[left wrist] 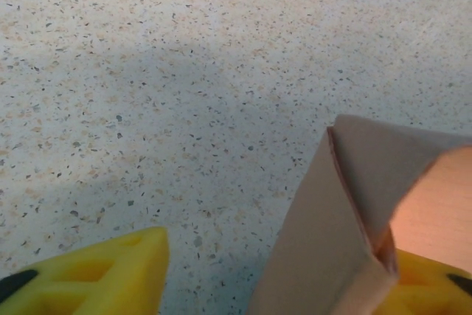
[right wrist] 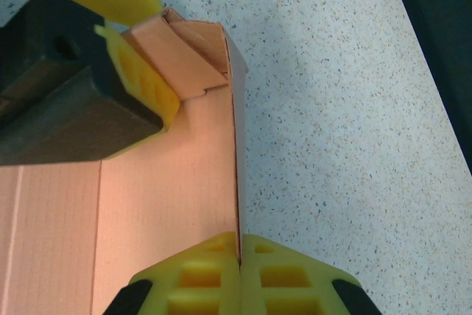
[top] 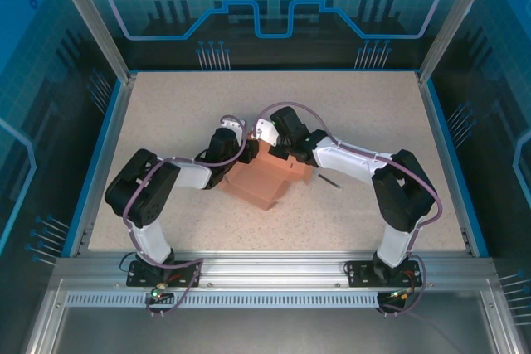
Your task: Fold the paper box
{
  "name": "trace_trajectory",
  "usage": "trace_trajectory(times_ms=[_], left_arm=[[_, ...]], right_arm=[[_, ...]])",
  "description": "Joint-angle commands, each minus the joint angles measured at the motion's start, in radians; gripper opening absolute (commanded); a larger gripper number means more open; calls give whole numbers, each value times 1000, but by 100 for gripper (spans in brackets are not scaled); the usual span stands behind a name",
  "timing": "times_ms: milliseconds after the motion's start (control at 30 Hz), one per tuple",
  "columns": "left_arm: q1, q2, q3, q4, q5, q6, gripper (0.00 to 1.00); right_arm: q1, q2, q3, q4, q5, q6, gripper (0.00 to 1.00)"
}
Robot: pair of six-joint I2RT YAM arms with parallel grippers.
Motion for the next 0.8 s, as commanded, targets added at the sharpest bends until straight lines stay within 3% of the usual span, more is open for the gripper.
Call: trace_trajectory(times_ms=[0, 233, 767], left_arm=[[12, -58, -20, 29, 36, -17, 62], [25, -103, -33, 15, 77, -22, 70], [87, -71, -18, -86, 262, 33, 64]], right_arm=[[8, 17, 37, -24, 13, 10, 0], [8, 14, 40, -25, 14, 6, 0], [0, 4, 48, -31, -5, -5, 0]])
